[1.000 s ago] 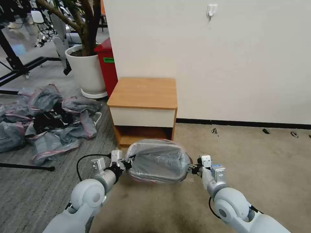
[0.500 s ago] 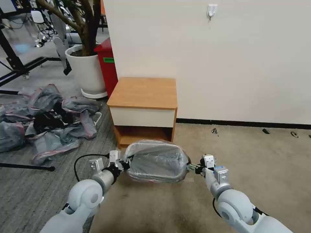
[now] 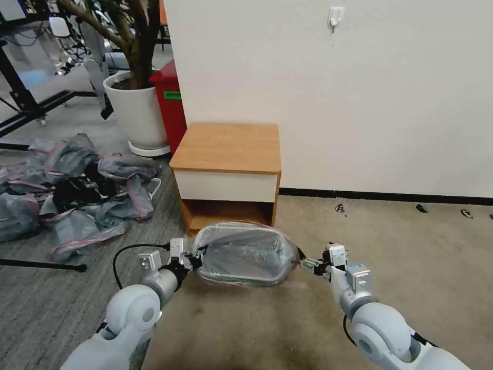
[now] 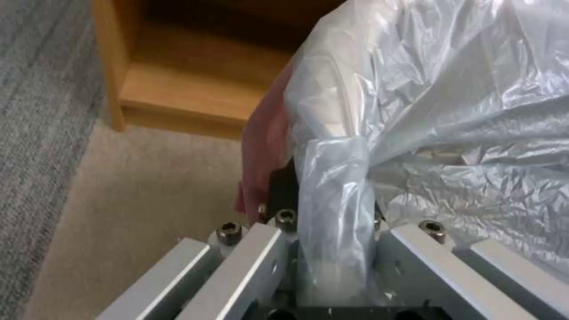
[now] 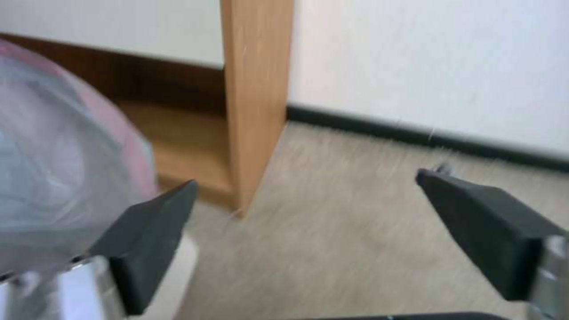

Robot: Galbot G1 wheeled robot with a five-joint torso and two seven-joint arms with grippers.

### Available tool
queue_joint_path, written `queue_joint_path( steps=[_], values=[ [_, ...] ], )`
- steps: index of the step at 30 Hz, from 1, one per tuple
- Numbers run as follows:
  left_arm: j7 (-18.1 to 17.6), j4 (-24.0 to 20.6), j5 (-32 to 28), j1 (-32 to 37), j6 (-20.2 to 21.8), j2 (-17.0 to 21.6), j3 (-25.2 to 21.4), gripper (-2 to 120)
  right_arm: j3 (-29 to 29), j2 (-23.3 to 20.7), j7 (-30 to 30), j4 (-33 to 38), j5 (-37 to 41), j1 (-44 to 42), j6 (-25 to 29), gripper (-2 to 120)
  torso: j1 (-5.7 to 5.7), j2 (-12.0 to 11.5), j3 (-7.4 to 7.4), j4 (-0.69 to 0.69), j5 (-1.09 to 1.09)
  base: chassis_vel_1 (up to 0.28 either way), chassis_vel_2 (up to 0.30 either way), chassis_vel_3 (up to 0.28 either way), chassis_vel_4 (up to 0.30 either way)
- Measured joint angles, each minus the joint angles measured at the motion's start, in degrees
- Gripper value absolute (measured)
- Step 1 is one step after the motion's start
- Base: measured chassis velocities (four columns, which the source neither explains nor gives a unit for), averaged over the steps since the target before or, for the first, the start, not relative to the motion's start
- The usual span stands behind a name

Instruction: Pick up the garbage bag from the table and place it over the trash can.

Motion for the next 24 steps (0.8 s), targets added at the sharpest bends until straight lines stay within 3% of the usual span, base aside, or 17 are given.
queue_joint_path(
  steps=[4, 13, 14, 17, 19, 20, 21, 24],
  values=[
    [0.0, 0.05, 0.97, -0.03, -0.28, -0.22, 0.03, 3, 1.86, -1.69, -2.34, 2.08, -8.62, -1.54, 2.64, 74, 0.0, 0.0, 0.0, 0.0, 0.0, 0.0, 0.0, 0.0, 0.0],
    [0.0, 0.01, 1.05, -0.15, -0.3, -0.41, 0.19, 3, 2.06, -2.99, -3.75, 4.55, -9.25, -1.65, 3.28, 46, 0.0, 0.0, 0.0, 0.0, 0.0, 0.0, 0.0, 0.0, 0.0],
    [0.0, -0.14, 1.11, -0.27, -0.3, -0.4, 0.35, 3, 2.11, -3.97, -5.44, 6.04, -9.8, -2.02, 4.11, 38, 0.0, 0.0, 0.0, 0.0, 0.0, 0.0, 0.0, 0.0, 0.0],
    [0.0, -0.28, 1.52, -0.42, -0.3, -0.44, 0.56, 3, 2.12, -5.09, -8.12, 7.6, -11.3, -2.33, 4.81, 31, 0.0, 0.0, 0.0, 0.0, 0.0, 0.0, 0.0, 0.0, 0.0],
    [-0.01, -0.64, 4.21, -0.63, -0.74, -0.64, 1.51, 3, 2.51, -7.32, -16.95, 10.03, -17.65, -2.46, 6.62, 20, 0.0, 0.0, 0.0, 0.0, 0.01, 0.0, 0.0, 0.0, 0.0],
    [-0.01, -0.64, 4.21, -0.63, -0.74, -0.64, 1.51, 3, 2.51, -7.32, -16.95, 10.03, -17.65, -2.46, 6.62, 20, 0.0, 0.0, 0.0, 0.0, 0.01, 0.0, 0.0, 0.0, 0.0],
    [0.0, -1.26, 6.38, -0.62, -1.02, -0.8, 2.43, 3, 2.88, -9.01, -23.01, 11.64, -21.0, -1.99, 6.63, 12, 0.0, 0.0, 0.0, 0.0, 0.0, 0.0, 0.0, 0.0, 0.0],
    [0.09, -1.92, 8.74, -0.46, -1.16, -1.1, 3.27, 3, 1.97, -10.96, -27.88, 13.18, -22.38, -0.3, 4.58, 3, 0.0, 0.0, 0.0, 0.0, -0.01, 0.0, 0.0, 0.0, 0.0]
  ],
)
